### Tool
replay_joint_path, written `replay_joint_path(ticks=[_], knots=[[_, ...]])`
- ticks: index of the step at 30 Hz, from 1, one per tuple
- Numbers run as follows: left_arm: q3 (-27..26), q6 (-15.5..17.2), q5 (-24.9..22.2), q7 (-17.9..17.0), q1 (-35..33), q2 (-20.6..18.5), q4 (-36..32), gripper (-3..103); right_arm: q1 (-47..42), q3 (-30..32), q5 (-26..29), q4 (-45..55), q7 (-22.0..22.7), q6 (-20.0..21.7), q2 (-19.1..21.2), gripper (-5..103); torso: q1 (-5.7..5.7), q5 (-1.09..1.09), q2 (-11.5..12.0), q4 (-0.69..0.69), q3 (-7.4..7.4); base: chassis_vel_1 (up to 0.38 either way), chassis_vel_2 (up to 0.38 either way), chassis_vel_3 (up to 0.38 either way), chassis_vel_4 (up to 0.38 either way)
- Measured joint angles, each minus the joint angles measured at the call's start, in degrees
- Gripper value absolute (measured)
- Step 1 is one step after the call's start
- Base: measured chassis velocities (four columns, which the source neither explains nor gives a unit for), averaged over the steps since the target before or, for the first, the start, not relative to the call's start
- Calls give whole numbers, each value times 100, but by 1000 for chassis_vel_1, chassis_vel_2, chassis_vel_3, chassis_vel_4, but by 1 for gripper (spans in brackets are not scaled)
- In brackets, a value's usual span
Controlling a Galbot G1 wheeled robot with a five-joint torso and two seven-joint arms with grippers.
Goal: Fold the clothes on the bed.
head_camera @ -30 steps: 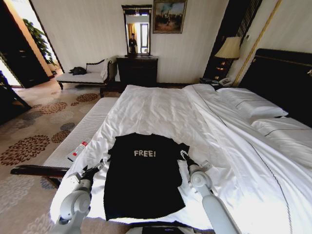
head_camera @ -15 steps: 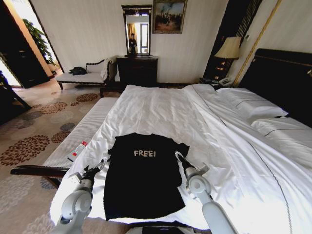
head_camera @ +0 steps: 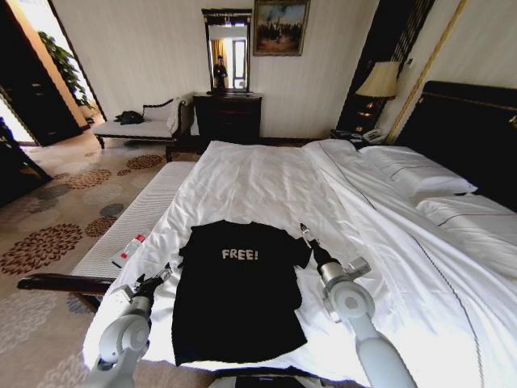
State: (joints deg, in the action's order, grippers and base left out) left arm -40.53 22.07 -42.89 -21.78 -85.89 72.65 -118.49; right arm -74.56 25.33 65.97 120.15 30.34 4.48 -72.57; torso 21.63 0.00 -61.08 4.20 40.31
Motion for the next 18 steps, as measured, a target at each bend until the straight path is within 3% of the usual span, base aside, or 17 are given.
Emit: replay_joint_path(ticks=[3,10,13,14,18], knots=[[-100,-31,-310,-1,269,-266,130,100,-38,-54,-613,-95,191,-19,-88,100,0,1,0,1,0,0,0,0,0],[-3,-216,-733,16,612,-298,636,100,-38,-68,-719,-227,359,-16,-124,100,0,0,0,0,0,0,0,0,0],[80,-224,-1381,12,919,-141,976,100,4,-109,-703,-330,401,5,-119,100,0,-1,0,0,0,0,0,0,0],[80,-224,-1381,12,919,-141,976,100,4,-109,-703,-330,401,5,-119,100,0,-1,0,0,0,0,0,0,0],[129,-66,-2440,25,1322,5,1380,100,55,-164,-691,-457,427,30,-134,100,0,1,0,0,0,0,0,0,0]])
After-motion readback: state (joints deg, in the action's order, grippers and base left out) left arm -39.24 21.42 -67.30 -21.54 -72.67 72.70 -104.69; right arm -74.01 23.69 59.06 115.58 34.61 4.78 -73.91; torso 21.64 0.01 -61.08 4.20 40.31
